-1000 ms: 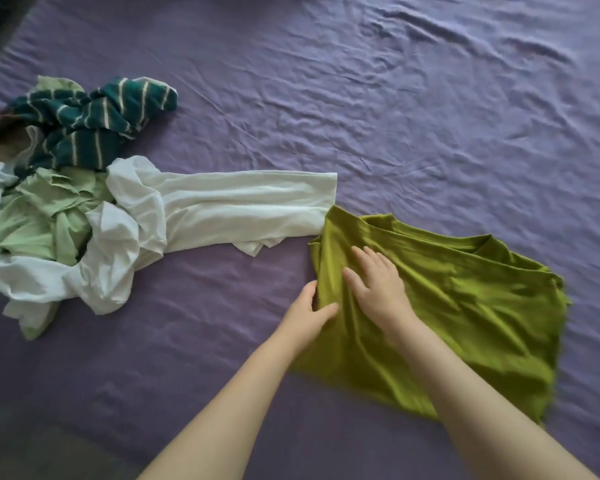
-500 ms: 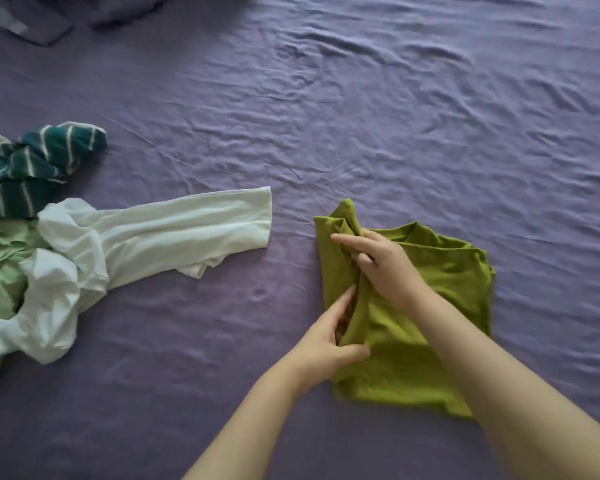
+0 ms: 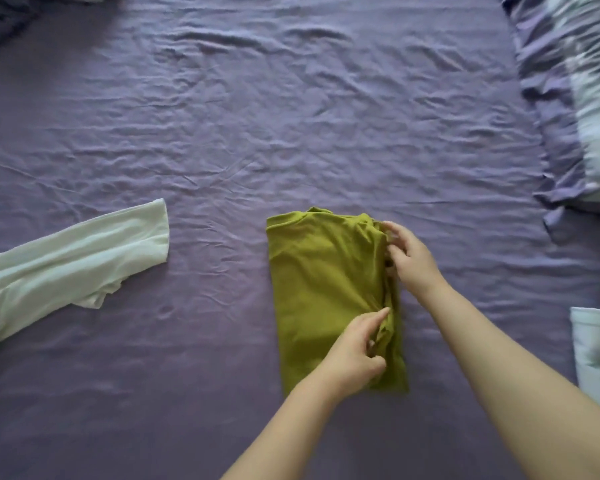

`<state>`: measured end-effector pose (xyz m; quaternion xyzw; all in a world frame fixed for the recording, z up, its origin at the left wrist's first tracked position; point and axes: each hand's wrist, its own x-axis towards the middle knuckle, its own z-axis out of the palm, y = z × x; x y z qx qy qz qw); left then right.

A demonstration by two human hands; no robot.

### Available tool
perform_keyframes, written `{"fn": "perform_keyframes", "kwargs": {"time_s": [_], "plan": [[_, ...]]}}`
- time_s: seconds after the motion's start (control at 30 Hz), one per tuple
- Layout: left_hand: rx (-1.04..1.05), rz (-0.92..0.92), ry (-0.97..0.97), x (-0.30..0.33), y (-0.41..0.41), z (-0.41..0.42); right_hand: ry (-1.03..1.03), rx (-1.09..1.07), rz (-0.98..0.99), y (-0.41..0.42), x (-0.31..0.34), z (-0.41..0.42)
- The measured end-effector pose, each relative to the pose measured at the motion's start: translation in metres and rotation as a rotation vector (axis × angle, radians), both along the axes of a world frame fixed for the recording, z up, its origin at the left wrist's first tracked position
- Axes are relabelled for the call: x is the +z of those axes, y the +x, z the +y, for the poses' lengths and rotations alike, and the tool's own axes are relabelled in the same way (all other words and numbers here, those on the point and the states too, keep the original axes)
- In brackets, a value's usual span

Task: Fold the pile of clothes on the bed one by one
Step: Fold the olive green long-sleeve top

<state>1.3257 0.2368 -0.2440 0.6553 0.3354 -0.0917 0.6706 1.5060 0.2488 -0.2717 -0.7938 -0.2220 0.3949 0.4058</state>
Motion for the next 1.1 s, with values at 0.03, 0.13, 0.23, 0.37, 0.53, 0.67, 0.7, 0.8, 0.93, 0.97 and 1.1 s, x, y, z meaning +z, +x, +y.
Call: {"fn": "perform_keyframes", "kwargs": {"time_s": [0.03, 0.13, 0.23, 0.37, 0.53, 0.67, 0.7, 0.8, 0.93, 0.97, 1.1], "plan": [[-0.005, 0.021, -0.016, -0.003, 0.005, -0.005, -0.031, -0.03, 0.046, 0.003, -0.005, -0.004], [0.017, 0.063, -0.062, -0.011, 0.014, -0.016, -0.124, -0.044, -0.137, 0.005, -0.017, -0.011], [0.087, 0.025, -0.168, -0.013, 0.01, -0.021, -0.162, -0.096, -0.233, -0.002, -0.017, -0.017], [0.31, 0.001, -0.221, -0.006, 0.003, -0.012, -0.241, -0.067, -0.147, -0.02, -0.013, -0.025], [0.721, 0.34, 0.493, -0.012, -0.022, 0.029, -0.438, 0.006, -0.288, -0.048, -0.011, -0.03], [0.77, 0.57, 0.294, -0.024, -0.037, 0.059, -0.466, 0.036, -0.348, -0.063, -0.012, -0.03], [0.797, 0.533, 0.175, -0.026, -0.038, 0.063, -0.457, 0.046, -0.332, -0.064, -0.013, -0.031], [0.859, 0.367, -0.177, -0.023, -0.037, 0.069, -0.339, 0.021, -0.181, -0.061, -0.012, -0.034], [0.788, 0.157, -0.314, -0.017, -0.04, 0.062, -0.178, -0.02, -0.068, -0.052, -0.001, -0.048], [0.771, 0.132, -0.285, -0.015, -0.04, 0.06, -0.151, -0.021, -0.075, -0.051, 0.004, -0.053], [0.676, 0.081, -0.154, 0.008, -0.047, 0.05, -0.059, -0.065, -0.082, -0.049, 0.033, -0.075]]}}
